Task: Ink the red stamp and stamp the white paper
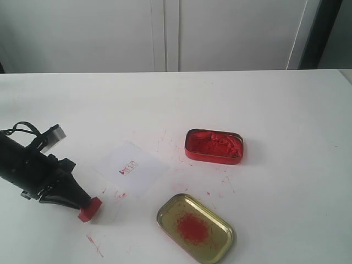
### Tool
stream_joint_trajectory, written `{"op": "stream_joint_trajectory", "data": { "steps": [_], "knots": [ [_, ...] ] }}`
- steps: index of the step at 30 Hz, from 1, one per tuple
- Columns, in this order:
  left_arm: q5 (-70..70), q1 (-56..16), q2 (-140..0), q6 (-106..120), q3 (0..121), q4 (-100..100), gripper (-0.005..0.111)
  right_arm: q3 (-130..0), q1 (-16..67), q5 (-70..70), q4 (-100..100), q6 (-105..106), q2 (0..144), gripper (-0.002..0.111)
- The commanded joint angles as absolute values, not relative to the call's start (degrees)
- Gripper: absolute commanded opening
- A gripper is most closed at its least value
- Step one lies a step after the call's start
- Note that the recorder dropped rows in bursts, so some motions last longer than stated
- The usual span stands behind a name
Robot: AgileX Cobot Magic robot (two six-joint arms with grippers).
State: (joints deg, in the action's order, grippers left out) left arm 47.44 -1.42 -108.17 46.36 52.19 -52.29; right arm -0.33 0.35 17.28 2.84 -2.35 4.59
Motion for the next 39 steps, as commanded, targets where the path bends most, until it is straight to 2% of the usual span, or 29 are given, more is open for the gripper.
{"op": "stream_joint_trajectory", "data": {
  "steps": [1, 4, 7, 17, 23, 28, 31, 34, 37, 38, 39],
  "knots": [
    [48.0, -1.3, -107.3, 45.9, 51.8, -52.2, 0.0, 0.0, 0.0, 16.6, 2.9, -2.4, 4.5, 0.0],
    [48.0, -1.3, -107.3, 45.9, 51.8, -52.2, 0.001, 0.0, 0.0, 16.6, 2.9, -2.4, 4.5, 0.0],
    [47.7, -1.3, -107.3, 45.9, 51.8, -52.2, 0.01, 0.0, 0.0, 16.6, 2.9, -2.4, 4.5, 0.0],
    [47.5, -1.3, -107.2, 45.8, 52.1, -52.0, 0.059, 0.0, 0.0, 16.6, 2.9, -2.4, 4.5, 0.0],
    [43.7, -1.3, -101.0, 39.6, 52.1, -43.6, 0.061, 0.0, 0.0, 16.6, 2.9, -2.4, 4.5, 0.0],
    [40.9, -1.3, -95.9, 34.2, 52.1, -36.8, 0.06, 0.0, 0.0, 16.6, 2.9, -2.4, 4.5, 0.0],
    [40.9, -1.3, -95.2, 34.2, 52.1, -36.8, 0.052, 0.0, 0.0, 16.6, 2.9, -2.4, 4.5, 0.0],
    [40.1, -1.3, -95.1, 34.2, 52.1, -36.8, 0.033, 0.0, 0.0, 16.6, 2.9, -2.4, 4.5, 0.0],
    [39.7, -1.3, -94.9, 34.2, 52.1, -36.8, 0.005, 0.0, 0.0, 16.6, 2.9, -2.4, 4.5, 0.0],
    [39.5, -1.3, -94.9, 34.2, 52.1, -36.8, 0.0, 0.0, 0.0, 16.6, 2.9, -2.4, 4.5, 0.0],
    [39.4, -1.3, -94.9, 34.3, 52.1, -36.8, 0.0, 0.0, 0.0, 16.6, 3.0, -2.4, 4.5, 0.0]
  ]
}}
